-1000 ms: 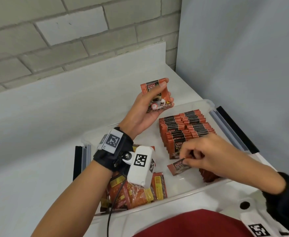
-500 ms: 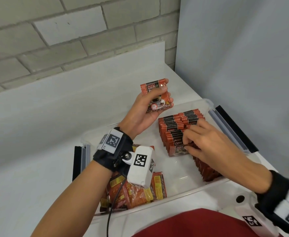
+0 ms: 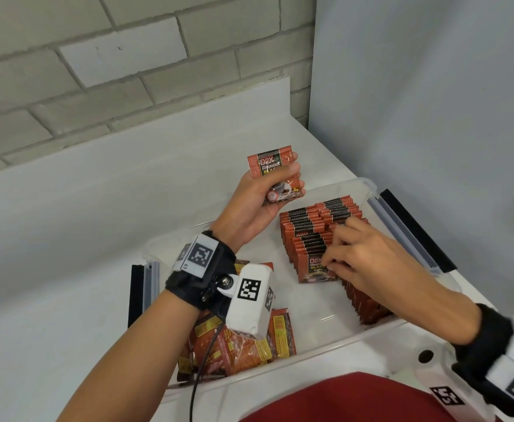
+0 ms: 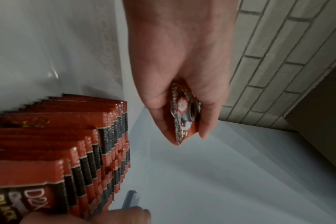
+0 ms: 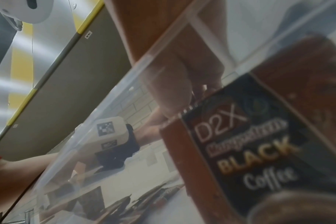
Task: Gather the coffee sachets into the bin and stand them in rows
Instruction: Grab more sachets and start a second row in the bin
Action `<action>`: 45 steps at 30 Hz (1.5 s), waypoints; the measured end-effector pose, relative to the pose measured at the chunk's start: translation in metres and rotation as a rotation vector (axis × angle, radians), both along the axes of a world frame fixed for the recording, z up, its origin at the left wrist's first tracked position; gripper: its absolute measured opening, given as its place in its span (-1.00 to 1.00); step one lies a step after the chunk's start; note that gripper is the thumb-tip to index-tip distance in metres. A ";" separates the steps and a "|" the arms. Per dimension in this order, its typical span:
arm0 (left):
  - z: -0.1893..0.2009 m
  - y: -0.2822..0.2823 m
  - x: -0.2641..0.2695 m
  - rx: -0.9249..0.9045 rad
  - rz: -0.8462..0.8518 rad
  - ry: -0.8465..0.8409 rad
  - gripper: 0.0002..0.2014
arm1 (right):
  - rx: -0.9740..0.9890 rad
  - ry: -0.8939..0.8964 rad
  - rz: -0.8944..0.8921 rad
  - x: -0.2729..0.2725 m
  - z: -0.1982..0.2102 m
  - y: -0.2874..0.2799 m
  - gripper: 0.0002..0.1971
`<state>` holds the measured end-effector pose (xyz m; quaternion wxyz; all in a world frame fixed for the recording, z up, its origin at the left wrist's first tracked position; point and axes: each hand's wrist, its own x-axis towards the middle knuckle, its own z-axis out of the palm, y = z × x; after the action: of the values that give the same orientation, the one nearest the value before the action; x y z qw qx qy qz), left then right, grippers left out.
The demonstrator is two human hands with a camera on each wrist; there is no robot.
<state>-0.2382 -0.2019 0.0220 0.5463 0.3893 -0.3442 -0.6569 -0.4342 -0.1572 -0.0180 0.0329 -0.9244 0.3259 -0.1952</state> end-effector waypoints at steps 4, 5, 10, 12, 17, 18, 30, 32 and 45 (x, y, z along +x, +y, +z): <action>-0.001 0.000 0.000 0.003 0.007 -0.009 -0.88 | 0.074 -0.027 -0.014 -0.001 0.000 0.001 -0.79; -0.001 0.000 0.000 0.004 0.008 -0.008 -0.87 | 0.105 -0.041 -0.018 -0.001 -0.001 0.001 -0.79; -0.002 -0.001 0.000 -0.012 -0.003 -0.040 -0.87 | 0.251 -0.099 -0.069 -0.001 0.004 0.002 -0.88; -0.002 0.001 -0.001 -0.041 -0.039 -0.111 -0.86 | 0.378 -0.217 -0.134 0.000 0.013 0.005 -0.93; 0.006 0.008 -0.003 -0.105 -0.226 -0.279 -0.69 | 0.550 -0.725 -0.371 -0.005 0.039 -0.010 -0.81; 0.009 0.009 -0.005 -0.116 -0.262 -0.294 -0.65 | 0.578 -0.801 -0.397 -0.006 0.045 -0.014 -0.76; 0.022 0.023 -0.013 -0.162 -0.431 -0.556 -0.46 | 0.687 -0.685 -0.269 -0.002 0.075 -0.020 -0.83; 0.025 0.025 -0.006 -0.159 -0.462 -0.617 -0.47 | 0.685 -0.667 -0.251 -0.006 0.077 -0.021 -0.85; 0.025 0.024 0.030 -0.130 -0.518 -1.244 -0.85 | 0.173 0.183 0.015 0.001 0.036 0.000 -0.75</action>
<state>-0.2080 -0.1774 0.0471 0.0940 0.5662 -0.7155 -0.3984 -0.4331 -0.1572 0.0180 0.0839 -0.9346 0.3362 -0.0810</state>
